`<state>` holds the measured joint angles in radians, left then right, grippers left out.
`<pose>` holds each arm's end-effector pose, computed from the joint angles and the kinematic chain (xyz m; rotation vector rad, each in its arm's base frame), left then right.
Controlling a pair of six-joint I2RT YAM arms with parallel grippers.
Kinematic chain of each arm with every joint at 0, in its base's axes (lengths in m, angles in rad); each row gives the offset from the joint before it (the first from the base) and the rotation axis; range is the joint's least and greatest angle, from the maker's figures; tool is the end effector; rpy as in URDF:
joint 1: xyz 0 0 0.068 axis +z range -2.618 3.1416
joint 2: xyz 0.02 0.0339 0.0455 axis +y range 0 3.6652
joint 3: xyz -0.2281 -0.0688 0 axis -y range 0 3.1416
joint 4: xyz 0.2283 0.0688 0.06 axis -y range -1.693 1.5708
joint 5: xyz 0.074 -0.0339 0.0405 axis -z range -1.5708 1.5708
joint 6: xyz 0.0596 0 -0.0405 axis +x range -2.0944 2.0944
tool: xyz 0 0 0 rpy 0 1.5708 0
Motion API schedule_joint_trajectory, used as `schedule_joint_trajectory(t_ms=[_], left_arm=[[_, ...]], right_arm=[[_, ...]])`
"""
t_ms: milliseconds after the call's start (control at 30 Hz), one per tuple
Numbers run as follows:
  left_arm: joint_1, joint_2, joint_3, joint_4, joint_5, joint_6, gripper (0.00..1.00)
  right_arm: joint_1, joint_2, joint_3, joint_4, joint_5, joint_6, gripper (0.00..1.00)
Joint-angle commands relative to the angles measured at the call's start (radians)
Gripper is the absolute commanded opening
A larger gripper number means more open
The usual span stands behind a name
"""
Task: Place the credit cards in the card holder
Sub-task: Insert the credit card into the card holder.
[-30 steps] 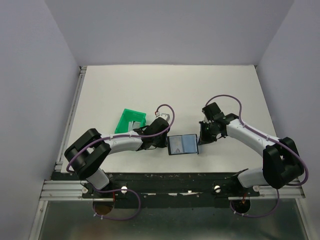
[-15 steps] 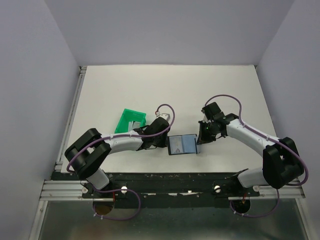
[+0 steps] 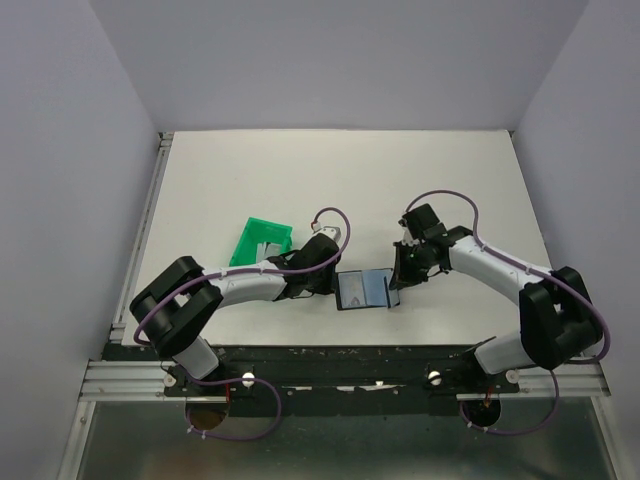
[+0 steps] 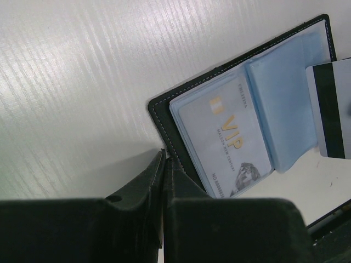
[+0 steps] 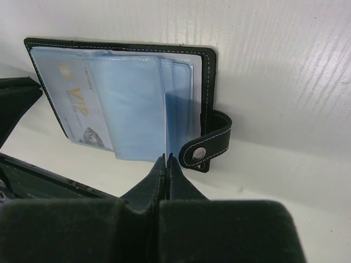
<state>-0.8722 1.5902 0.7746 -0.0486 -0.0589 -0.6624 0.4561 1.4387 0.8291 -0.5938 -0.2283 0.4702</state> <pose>0.2029 -0.2361 0.1149 0.2376 2.5188 -0.5940 0.2265 0.1262 0.1349 -0.0409 2.8672 0.5320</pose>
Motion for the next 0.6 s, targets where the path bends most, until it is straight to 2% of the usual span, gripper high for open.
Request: schedule_joint_trajectory(t_ms=[0,567], left_arm=[[-0.005,0.014,0.022,0.007,0.021,0.012,0.13],[-0.005,0.027,0.023,0.009,0.025,0.012,0.12]], right_arm=[[-0.005,0.029,-0.016,0.040,-0.052,-0.005,0.01],[-0.005,0.066,-0.035,0.161,-0.197,0.018,0.01]])
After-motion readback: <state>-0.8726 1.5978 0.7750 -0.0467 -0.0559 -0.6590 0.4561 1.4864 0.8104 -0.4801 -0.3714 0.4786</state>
